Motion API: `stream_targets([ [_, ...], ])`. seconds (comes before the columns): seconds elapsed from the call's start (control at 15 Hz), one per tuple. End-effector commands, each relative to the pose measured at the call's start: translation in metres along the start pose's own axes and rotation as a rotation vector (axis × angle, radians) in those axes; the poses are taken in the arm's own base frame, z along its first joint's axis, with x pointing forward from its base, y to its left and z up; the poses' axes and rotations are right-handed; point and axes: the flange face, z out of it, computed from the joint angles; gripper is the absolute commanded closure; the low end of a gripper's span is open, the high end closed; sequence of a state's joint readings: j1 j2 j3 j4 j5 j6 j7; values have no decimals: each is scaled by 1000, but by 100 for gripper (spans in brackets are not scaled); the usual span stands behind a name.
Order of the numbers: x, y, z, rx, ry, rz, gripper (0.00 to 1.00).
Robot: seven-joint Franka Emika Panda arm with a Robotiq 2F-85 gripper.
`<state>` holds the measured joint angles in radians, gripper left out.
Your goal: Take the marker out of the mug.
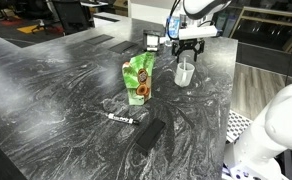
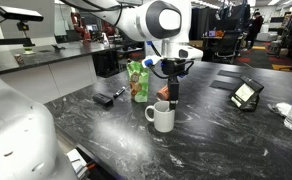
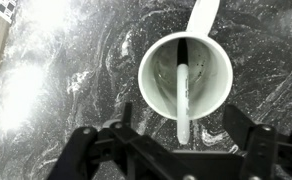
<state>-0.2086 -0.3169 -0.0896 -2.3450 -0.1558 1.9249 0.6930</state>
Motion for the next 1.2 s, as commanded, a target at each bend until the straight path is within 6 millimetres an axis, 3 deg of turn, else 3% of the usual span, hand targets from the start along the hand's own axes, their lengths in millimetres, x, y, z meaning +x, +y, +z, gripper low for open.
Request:
stream_targets([
  [0.0,7,1,9,15,-16,-2,41],
  [0.53,10,0,7,23,-5,-10,98],
  [0.87,8,0,5,33,-6,-22,97],
  [1.13,-9,-4,-27,59,21,-69,97],
])
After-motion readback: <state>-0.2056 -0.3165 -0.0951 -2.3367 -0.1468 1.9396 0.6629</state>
